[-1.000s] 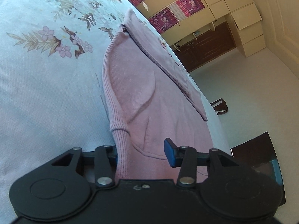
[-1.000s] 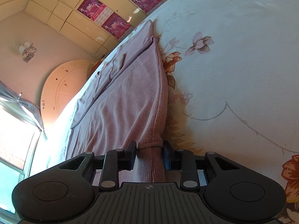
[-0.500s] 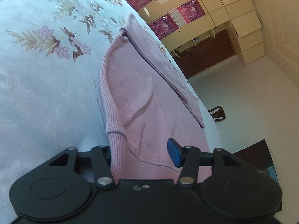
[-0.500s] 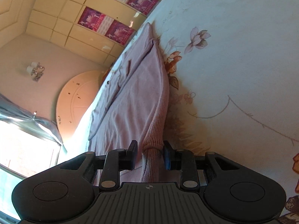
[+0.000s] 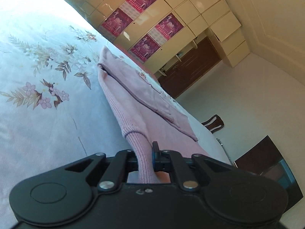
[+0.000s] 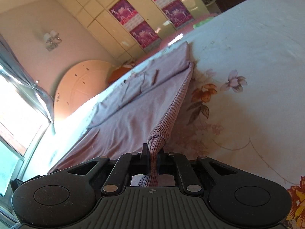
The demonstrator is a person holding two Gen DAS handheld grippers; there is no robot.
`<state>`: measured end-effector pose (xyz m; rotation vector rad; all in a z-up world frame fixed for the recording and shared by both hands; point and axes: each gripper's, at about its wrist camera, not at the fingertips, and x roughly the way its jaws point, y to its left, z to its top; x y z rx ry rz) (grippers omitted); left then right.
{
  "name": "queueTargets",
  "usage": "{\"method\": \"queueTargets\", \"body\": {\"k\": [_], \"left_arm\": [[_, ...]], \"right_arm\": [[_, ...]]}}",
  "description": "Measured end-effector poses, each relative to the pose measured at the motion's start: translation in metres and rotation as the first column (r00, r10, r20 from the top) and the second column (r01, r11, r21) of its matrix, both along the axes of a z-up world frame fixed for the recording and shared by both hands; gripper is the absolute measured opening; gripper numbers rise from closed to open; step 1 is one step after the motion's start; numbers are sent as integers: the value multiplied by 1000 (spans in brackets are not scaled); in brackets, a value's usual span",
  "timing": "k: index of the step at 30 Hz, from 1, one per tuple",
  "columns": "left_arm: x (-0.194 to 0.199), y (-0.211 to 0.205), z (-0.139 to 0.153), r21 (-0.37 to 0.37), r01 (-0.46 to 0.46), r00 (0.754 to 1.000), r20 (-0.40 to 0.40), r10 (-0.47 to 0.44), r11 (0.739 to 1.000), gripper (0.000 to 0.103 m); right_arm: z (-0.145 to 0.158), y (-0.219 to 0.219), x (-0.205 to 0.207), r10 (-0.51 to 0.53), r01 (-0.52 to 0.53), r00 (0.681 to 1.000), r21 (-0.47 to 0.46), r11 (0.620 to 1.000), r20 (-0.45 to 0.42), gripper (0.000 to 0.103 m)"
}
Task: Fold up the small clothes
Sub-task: 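Lift the hem with both tools and carry it over toward the collar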
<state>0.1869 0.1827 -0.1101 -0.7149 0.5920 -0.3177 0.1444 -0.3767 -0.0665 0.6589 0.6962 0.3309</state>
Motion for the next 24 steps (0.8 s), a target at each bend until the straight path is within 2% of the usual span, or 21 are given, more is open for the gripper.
{"method": "queueTargets", "body": {"k": [2,4,7,10,14,18,24], "left_arm": [[4,-1,-14,37,-5,996,-88,8,999,5],[10,-4,-37,59,-2,976,-218,15,998,5],[2,3,-47,-24,-60,979,-196,54,998,5],[3,7,-49,-47,-72,978,-200,61,996,5],[3,7,-45,-48,-75,979,-193,65,996,5],[2,8,-36,-108,-96,983,-165,78,989,5],[9,7,-12,-152,-110,990,-107,94,982,5]], "right_arm": [[-13,-1,-1,2,-2,1000,-16,1000,-22,6],[-46,3,8,4,-17,984,-70,997,-181,6],[-54,0,2,-40,39,983,-7,999,-178,6],[-52,3,0,-44,40,984,-27,999,-174,6],[-50,0,4,-51,53,982,9,999,-183,6],[-35,-3,7,-58,63,986,28,998,-159,6],[-1,-2,15,-60,63,994,28,998,-87,6]]}}
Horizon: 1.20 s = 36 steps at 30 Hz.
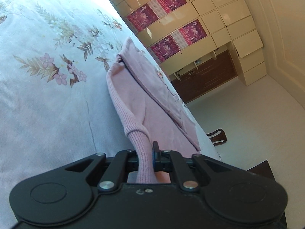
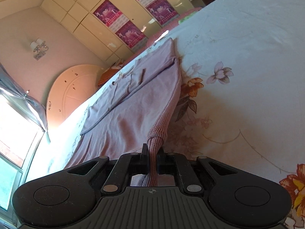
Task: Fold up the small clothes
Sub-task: 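Lift the hem with both tools and carry it over toward the collar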
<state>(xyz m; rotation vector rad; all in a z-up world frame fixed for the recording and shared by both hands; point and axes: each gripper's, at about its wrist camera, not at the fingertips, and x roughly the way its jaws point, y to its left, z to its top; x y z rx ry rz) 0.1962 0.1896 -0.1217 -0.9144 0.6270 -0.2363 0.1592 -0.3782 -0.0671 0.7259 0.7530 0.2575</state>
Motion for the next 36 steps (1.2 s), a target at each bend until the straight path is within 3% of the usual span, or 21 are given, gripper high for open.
{"method": "queueTargets", "body": {"k": [6,11,18,25,34,35,36], "left_arm": [[23,0,41,-18,-14,995,96,15,1000,5],[64,2,77,-71,-23,984,172,35,997,5],[162,0,102,15,-6,985,174,3,1000,5],[281,4,74,30,8,997,77,-10,1000,5],[393,7,8,99,73,996,-61,-68,992,5],[399,9,4,90,81,996,-56,-76,993,6],[405,11,0,76,84,996,-42,-81,994,17]], "right_arm": [[43,3,21,-3,3,994,-4,1000,105,6],[83,1,60,-21,23,979,-9,1000,204,6],[111,5,154,-50,68,972,-70,995,229,6],[80,10,275,-107,116,991,-104,988,85,6],[-6,-15,391,-160,158,983,-26,987,-94,6],[-12,-16,399,-153,152,984,-22,988,-94,6],[-17,-16,408,-142,140,986,-25,990,-93,7]]}}
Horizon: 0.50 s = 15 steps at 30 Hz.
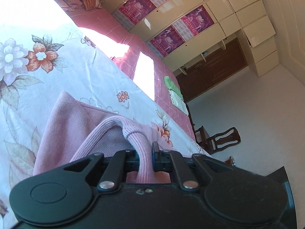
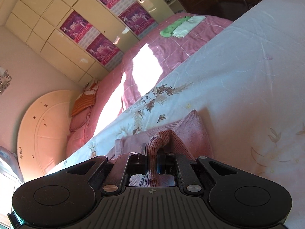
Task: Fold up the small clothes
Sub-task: 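Lift the hem with both tools and carry it over toward the collar, then open both tools to lay the hem down on the collar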
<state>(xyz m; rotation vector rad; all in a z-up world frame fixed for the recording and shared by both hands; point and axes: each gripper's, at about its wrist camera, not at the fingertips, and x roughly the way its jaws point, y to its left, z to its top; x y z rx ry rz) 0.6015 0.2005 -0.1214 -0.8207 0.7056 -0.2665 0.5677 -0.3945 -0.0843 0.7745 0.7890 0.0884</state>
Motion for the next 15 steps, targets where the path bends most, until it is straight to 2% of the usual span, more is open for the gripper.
{"method": "queueTargets", "body": {"k": [1,3,5,7,10,11,12,13,15], "left_arm": [[4,3,-2,-13,1,1000,21,-1,1000,23],[8,7,-2,-18,-1,999,53,2,1000,47],[10,10,1,20,-5,997,80,4,1000,57],[15,9,2,92,17,996,85,-24,996,59],[26,-1,5,258,85,994,51,-101,962,56],[30,-7,7,323,113,990,39,-133,939,55],[33,-15,8,397,141,986,26,-165,907,52],[36,-25,10,486,167,981,8,-195,858,52],[39,-40,8,572,205,971,-17,-238,794,49]], "right_arm": [[-3,-1,6,6,-6,1000,-14,1000,2,11],[-4,-3,12,3,-2,1000,-56,998,28,54],[3,-6,9,-6,15,996,-103,995,94,68],[6,-10,6,20,-5,991,-118,993,129,68],[5,4,13,107,-75,988,-266,961,108,68],[3,8,16,139,-103,986,-306,947,96,61],[-1,17,19,183,-145,980,-353,924,75,51],[-7,26,23,214,-175,975,-396,902,56,49],[-17,43,31,253,-213,967,-492,844,14,47]]}}
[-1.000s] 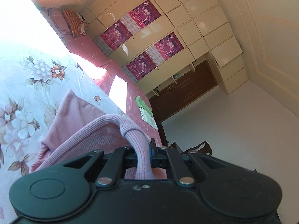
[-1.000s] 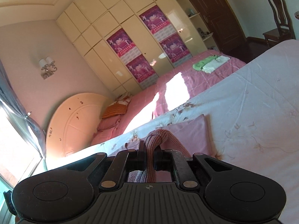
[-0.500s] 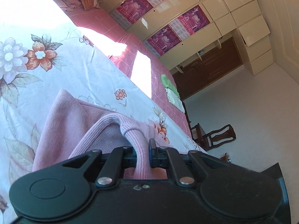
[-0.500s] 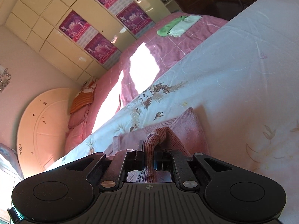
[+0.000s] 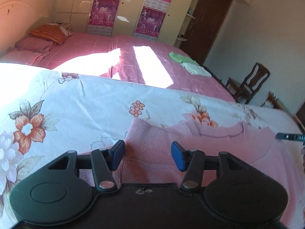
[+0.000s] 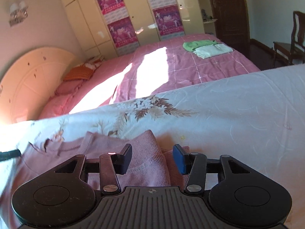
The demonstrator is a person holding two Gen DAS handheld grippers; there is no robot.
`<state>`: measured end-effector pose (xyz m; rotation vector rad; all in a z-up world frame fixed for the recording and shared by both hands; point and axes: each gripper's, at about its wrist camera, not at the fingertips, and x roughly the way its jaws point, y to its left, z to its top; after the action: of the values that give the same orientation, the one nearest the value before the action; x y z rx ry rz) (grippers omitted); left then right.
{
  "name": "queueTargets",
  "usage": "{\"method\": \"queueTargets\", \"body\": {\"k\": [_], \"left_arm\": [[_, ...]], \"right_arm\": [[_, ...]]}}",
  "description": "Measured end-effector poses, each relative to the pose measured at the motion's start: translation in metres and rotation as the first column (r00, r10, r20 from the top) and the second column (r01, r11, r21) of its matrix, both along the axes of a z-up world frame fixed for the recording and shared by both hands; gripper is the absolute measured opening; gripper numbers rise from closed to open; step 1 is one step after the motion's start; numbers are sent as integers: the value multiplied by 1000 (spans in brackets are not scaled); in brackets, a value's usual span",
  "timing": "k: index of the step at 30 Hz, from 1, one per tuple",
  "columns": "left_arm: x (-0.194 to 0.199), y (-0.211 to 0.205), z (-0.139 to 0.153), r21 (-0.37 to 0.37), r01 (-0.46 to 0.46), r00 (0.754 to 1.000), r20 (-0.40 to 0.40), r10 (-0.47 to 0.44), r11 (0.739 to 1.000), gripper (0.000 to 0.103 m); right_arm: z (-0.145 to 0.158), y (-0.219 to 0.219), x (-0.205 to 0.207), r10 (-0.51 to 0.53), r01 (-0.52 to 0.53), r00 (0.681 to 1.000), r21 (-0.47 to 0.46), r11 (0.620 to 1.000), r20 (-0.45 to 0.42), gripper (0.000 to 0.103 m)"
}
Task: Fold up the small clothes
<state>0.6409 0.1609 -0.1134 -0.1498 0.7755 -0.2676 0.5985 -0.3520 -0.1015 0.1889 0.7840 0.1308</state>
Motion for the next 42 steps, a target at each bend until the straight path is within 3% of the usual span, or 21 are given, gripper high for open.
{"method": "queueTargets", "body": {"k": [2,4,5,6,9,11,13,15,17,19,20,21,24,27,29,31,33,35,37,39,42], "left_arm": [[1,-10,-2,65,17,1000,7,-17,998,41],[-2,-17,-4,98,11,1000,19,-13,995,23],[-4,-17,-4,96,-3,1000,31,0,995,8],[-7,-14,-4,91,-21,999,50,17,996,0],[-17,1,8,11,-94,983,160,91,996,0],[-27,7,21,-17,-141,959,247,141,990,0],[-31,16,30,-60,-184,939,286,193,981,0],[-32,25,31,-106,-212,931,280,234,971,0],[-23,30,24,-134,-189,958,191,213,973,0],[-18,25,19,-85,-159,973,156,171,984,16],[-16,21,18,-58,-142,978,145,149,988,40],[-16,18,18,-34,-126,981,144,129,991,54],[-11,9,11,33,-66,992,108,62,997,49],[4,5,-4,31,-16,1000,22,15,999,41],[9,1,-13,45,-9,1000,10,9,999,39],[7,-1,-13,38,-5,1000,22,4,999,8],[-7,-6,-3,80,-22,993,121,12,997,7],[-27,-4,11,63,-66,970,238,49,996,7],[-41,3,18,39,-120,949,297,103,992,7],[-39,10,12,19,-170,949,273,158,985,7],[-19,9,-9,33,-179,973,153,172,983,7]], "right_arm": [[-14,16,8,40,-42,999,-90,995,-25,45],[-23,26,8,78,-81,997,-156,985,-24,35],[-26,31,7,98,-100,995,-178,979,-21,14],[-27,36,5,115,-114,993,-207,972,-8,9],[-20,43,-5,137,-103,985,-285,953,102,8],[-9,40,-9,116,-60,975,-278,959,189,8],[0,40,-9,103,-34,965,-273,961,243,8],[2,44,-5,107,-34,959,-271,962,263,9],[-2,50,1,115,-44,963,-278,960,245,9],[-13,54,10,109,-52,976,-287,956,188,9],[-20,54,11,91,-42,983,-290,956,160,9],[-25,53,12,82,-40,986,-278,960,142,9],[-37,45,12,62,-41,994,-227,973,85,9],[-39,42,12,54,-39,996,-209,977,66,9],[-39,43,15,52,-41,998,-222,974,45,9],[-38,46,14,59,-48,997,-243,969,40,9],[-33,50,7,80,-52,993,-275,960,91,9],[-20,52,-7,89,-31,975,-271,962,202,9],[-10,53,-16,76,1,961,-276,961,266,9],[-12,53,-16,71,15,959,-300,954,274,9],[-47,48,6,26,9,994,-310,951,109,9]]}}
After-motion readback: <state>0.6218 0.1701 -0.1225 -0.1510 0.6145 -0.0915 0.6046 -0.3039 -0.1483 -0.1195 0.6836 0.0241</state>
